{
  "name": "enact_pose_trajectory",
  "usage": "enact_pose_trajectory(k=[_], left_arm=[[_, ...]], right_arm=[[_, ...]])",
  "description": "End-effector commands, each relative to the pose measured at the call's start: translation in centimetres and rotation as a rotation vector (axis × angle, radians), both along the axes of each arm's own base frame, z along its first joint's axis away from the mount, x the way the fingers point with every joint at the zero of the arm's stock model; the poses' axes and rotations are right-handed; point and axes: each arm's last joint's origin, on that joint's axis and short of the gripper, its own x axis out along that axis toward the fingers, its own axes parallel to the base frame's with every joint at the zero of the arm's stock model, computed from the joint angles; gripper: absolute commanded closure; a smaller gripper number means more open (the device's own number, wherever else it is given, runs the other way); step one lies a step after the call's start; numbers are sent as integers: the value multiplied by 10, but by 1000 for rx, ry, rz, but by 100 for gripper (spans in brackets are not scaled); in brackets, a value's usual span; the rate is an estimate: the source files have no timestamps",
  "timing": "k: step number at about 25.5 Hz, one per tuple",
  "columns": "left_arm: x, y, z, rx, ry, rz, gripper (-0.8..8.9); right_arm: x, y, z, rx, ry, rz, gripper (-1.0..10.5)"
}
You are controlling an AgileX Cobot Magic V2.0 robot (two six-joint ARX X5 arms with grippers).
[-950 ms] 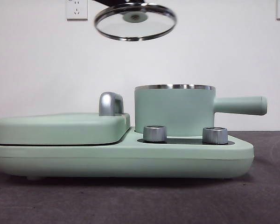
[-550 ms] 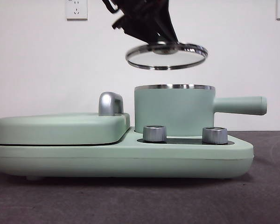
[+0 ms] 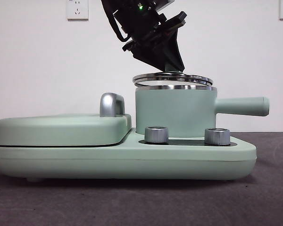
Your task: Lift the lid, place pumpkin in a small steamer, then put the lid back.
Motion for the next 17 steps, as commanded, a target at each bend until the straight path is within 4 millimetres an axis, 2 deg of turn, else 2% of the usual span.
enact_pose_trajectory(k=[1, 12, 17], left_arm=[[2, -6, 7, -30, -53, -23, 799], [2, -7, 5, -39, -42, -68, 799], [6, -11, -7, -19, -15, -68, 799]], right_arm=[[0, 1, 3, 16, -5, -7, 463], [0, 1, 3, 26, 2, -17, 463], [0, 1, 3, 28, 4, -19, 463]])
